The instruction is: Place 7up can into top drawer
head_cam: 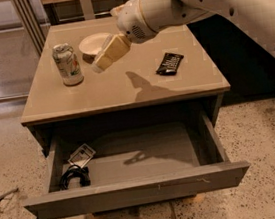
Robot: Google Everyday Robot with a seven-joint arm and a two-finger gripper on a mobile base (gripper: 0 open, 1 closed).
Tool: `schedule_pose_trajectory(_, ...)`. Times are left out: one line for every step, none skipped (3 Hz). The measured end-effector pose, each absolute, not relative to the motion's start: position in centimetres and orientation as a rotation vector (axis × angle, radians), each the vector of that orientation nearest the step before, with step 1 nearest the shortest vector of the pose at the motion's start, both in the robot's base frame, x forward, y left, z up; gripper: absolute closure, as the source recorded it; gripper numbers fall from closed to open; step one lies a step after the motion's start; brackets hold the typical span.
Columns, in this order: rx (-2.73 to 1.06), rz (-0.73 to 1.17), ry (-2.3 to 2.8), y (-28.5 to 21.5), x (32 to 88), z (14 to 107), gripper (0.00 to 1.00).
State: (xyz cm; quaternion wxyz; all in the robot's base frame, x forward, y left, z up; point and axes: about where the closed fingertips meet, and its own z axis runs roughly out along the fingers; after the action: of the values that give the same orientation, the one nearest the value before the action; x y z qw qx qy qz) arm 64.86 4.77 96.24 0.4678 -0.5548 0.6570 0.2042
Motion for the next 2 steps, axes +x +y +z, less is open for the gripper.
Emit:
schedule_pose_trajectory(-1.401, 0.505, 1.559, 8.31, 65.59, 94.63, 0.0)
schedule_pose_trajectory(-1.401, 0.505, 1.559, 8.31, 65.59, 94.63, 0.0)
